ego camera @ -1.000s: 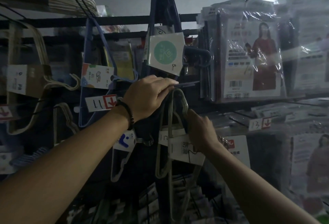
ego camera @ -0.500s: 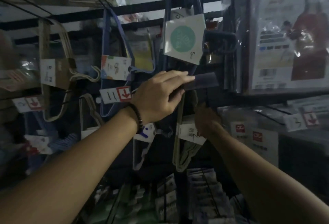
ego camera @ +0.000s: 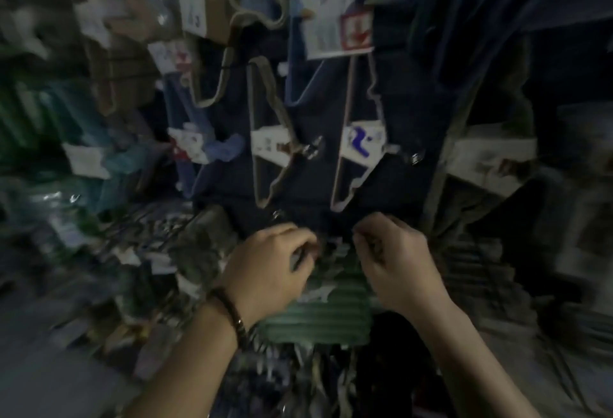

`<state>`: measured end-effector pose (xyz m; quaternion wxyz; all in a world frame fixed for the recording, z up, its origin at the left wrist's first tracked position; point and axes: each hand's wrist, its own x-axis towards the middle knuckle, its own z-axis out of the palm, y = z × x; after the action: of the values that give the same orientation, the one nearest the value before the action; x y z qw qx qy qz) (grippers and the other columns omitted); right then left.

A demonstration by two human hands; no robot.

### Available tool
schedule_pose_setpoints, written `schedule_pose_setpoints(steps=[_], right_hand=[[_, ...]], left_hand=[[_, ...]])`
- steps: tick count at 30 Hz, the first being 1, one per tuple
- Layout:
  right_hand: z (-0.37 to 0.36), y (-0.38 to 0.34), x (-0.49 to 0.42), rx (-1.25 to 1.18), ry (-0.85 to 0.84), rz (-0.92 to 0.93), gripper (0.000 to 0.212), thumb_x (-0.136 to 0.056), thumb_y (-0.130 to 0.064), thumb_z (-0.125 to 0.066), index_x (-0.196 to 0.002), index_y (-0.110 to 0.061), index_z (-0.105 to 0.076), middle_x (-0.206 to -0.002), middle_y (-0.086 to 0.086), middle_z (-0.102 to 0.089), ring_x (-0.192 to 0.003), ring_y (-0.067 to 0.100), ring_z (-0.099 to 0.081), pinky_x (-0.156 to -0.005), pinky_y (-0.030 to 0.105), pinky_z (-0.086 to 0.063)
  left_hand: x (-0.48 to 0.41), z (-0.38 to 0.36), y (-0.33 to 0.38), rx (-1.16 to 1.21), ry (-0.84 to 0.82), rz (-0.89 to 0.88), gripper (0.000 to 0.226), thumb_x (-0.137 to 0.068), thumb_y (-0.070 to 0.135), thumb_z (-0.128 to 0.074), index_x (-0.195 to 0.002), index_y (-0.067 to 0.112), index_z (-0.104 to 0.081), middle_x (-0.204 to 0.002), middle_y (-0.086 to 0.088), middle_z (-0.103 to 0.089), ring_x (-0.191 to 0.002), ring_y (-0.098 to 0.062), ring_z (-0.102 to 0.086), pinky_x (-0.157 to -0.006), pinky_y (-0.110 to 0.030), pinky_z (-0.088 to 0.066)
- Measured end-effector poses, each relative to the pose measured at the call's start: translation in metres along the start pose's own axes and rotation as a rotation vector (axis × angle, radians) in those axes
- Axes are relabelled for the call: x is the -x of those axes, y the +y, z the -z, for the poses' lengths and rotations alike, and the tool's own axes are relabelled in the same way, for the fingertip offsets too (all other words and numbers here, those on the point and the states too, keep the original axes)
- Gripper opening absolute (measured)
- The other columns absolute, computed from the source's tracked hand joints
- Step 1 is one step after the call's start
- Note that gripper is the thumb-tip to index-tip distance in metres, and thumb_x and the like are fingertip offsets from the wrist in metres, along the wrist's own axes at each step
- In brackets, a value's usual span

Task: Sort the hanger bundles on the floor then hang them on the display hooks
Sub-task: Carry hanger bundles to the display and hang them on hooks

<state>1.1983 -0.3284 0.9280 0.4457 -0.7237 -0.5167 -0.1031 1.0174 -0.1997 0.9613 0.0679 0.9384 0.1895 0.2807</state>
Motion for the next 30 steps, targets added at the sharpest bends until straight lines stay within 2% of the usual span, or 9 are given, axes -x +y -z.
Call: schedule_pose_setpoints(steps=[4,8,11,14,17,19,22,25,30], right_hand=[[-0.081,-0.039,0.04,-0.049,-0.377,0.058,0.004,-0.1,-0.028,-0.062,-0.097,-0.029,-0.065,-0.097,-0.009,-0.066,-0.085,0.011,-0.063,-0.073,0.038,-0.055],[-0.18,-0.09,0.083,-0.045,-0.794,0.023,0.007,-0.106,-0.036,-0.053,-0.102,-0.032,-0.057,-0.093,-0.007,-0.065,-0.077,0.014,-0.061,-0.07,0.042,-0.055],[-0.256,-0.128,0.111,0.009,-1.009,0.059,0.019,-0.107,-0.039,-0.049,-0.105,-0.023,-0.057,-0.097,0.002,-0.066,-0.086,0.026,-0.065,-0.074,0.046,-0.054],[-0.323,-0.169,0.143,0.017,-1.104,0.141,0.019,-0.105,-0.041,-0.05,-0.095,-0.024,-0.053,-0.083,-0.009,-0.053,-0.085,0.026,-0.063,-0.068,0.035,-0.043],[-0.379,-0.206,0.177,0.005,-1.198,0.156,0.015,-0.102,-0.038,-0.058,-0.102,-0.024,-0.058,-0.084,-0.016,-0.046,-0.085,0.02,-0.059,-0.074,0.028,-0.036],[-0.41,-0.226,0.197,-0.005,-1.299,0.124,0.014,-0.101,-0.039,-0.061,-0.096,-0.028,-0.055,-0.077,-0.015,-0.049,-0.074,0.01,-0.054,-0.074,0.028,-0.04],[-0.451,-0.247,0.219,0.033,-1.413,0.121,0.018,-0.098,-0.043,-0.063,-0.102,-0.026,-0.067,-0.095,-0.005,-0.071,-0.09,0.014,-0.066,-0.084,0.032,-0.053],[-0.482,-0.262,0.226,0.047,-1.501,0.109,0.021,-0.096,-0.048,-0.062,-0.103,-0.029,-0.068,-0.101,-0.005,-0.072,-0.093,0.014,-0.068,-0.087,0.038,-0.057],[-0.551,-0.278,0.208,0.085,-1.542,0.159,0.023,-0.098,-0.042,-0.063,-0.102,-0.02,-0.069,-0.101,0.0,-0.073,-0.091,0.016,-0.068,-0.086,0.04,-0.058]], left_hand=[[0.106,-0.019,-0.069,0.024,-0.198,0.351,0.01,-0.1,0.04,-0.062,-0.105,0.035,-0.068,-0.1,0.018,-0.066,-0.087,-0.003,-0.063,-0.074,-0.027,-0.058],[0.221,-0.016,-0.131,0.078,-0.26,0.573,0.008,-0.102,0.039,-0.06,-0.101,0.035,-0.067,-0.092,0.019,-0.064,-0.076,0.0,-0.059,-0.064,-0.015,-0.051],[0.313,-0.006,-0.172,0.176,-0.342,0.754,0.019,-0.102,0.05,-0.05,-0.105,0.04,-0.065,-0.099,0.02,-0.067,-0.087,0.0,-0.062,-0.076,-0.025,-0.055],[0.41,0.004,-0.21,0.166,-0.393,0.934,0.034,-0.09,0.063,-0.036,-0.097,0.042,-0.062,-0.097,0.02,-0.067,-0.092,-0.006,-0.063,-0.084,-0.034,-0.056],[0.483,0.024,-0.233,0.161,-0.454,1.079,0.024,-0.095,0.051,-0.049,-0.098,0.034,-0.065,-0.1,0.013,-0.071,-0.098,-0.013,-0.066,-0.084,-0.03,-0.052],[0.52,0.038,-0.247,0.158,-0.458,1.154,0.017,-0.098,0.041,-0.052,-0.094,0.033,-0.066,-0.101,0.008,-0.074,-0.095,-0.016,-0.068,-0.084,-0.033,-0.053],[0.559,0.054,-0.266,0.135,-0.48,1.235,0.02,-0.101,0.036,-0.054,-0.103,0.027,-0.071,-0.107,0.001,-0.076,-0.099,-0.022,-0.07,-0.082,-0.031,-0.052],[0.579,0.062,-0.288,0.16,-0.439,1.312,0.02,-0.101,0.034,-0.056,-0.105,0.027,-0.074,-0.105,0.003,-0.077,-0.096,-0.017,-0.073,-0.079,-0.025,-0.053],[0.575,0.054,-0.339,0.253,-0.404,1.402,0.021,-0.103,0.041,-0.054,-0.107,0.028,-0.07,-0.109,0.002,-0.074,-0.095,-0.016,-0.071,-0.083,-0.033,-0.06]])
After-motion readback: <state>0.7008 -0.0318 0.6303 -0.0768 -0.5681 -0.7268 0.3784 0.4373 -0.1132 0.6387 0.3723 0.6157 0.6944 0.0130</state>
